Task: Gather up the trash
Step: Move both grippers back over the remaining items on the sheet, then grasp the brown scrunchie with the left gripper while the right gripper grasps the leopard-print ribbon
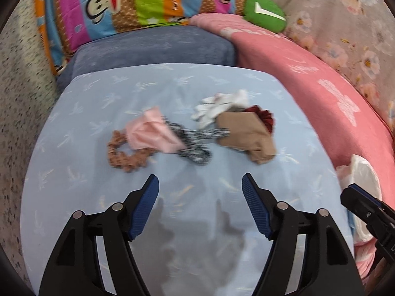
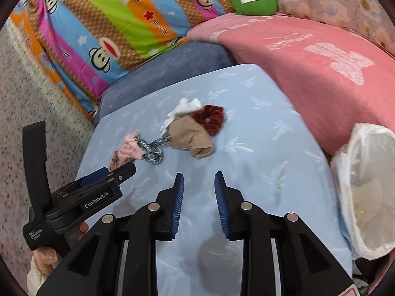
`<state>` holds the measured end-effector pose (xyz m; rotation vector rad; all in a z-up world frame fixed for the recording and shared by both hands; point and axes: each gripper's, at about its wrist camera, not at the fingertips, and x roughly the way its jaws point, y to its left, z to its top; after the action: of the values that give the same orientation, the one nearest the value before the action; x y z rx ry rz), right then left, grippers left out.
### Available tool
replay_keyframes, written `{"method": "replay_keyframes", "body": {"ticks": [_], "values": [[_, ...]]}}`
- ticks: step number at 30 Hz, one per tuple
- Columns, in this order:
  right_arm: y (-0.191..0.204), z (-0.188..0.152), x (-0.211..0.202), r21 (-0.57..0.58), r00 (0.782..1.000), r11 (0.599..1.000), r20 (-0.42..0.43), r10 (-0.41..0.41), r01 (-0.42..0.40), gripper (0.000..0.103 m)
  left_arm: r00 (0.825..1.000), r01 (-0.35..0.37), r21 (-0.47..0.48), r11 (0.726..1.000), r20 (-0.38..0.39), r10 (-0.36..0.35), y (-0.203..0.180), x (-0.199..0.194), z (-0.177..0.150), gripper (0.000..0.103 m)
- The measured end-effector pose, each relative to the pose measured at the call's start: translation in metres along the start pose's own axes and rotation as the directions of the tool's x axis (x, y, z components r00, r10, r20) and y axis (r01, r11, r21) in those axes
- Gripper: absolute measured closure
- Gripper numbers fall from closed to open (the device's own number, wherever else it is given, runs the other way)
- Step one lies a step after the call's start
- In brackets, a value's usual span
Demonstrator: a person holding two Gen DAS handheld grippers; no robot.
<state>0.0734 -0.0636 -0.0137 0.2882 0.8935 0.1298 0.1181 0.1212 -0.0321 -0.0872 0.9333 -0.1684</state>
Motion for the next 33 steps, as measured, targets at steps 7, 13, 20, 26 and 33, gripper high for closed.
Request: {"method": "replay_keyframes", "body": {"ticks": [7, 13, 20, 26, 33], "values": [[0.045, 0.008, 0.047, -0.071, 0.998, 0.997, -0.056, 0.017, -0.021, 0.076, 0.997, -0.071, -0.083, 0.994, -0.022, 0.069, 0.056, 0.013, 0.005, 0.034], [0.072, 0.017, 0.087, -0.113, 0.995, 0.993, -0.1, 0.016, -0.027, 0.076, 0.995, -0.101, -0.134, 0.986, -0.028, 0.098, 0.09, 0.024, 0.013, 0.034], [0.095, 0.031, 0.13, -0.128, 0.991, 0.991, -0.135, 0.007, -0.025, 0.076, 0.993, -0.113, -0.149, 0.982, -0.054, 0.106, 0.108, 0.046, 0.024, 0.034], [0.108, 0.044, 0.158, -0.138, 0.989, 0.99, -0.145, 0.01, -0.03, 0.07, 0.994, -0.077, -0.167, 0.983, -0.089, 0.063, 0.116, 0.063, 0.026, 0.036], [0.115, 0.051, 0.186, -0.147, 0.986, 0.989, -0.165, 0.0, -0.024, 0.07, 0.993, -0.037, -0.184, 0.982, -0.116, 0.016, 0.124, 0.072, 0.025, 0.048]]}}
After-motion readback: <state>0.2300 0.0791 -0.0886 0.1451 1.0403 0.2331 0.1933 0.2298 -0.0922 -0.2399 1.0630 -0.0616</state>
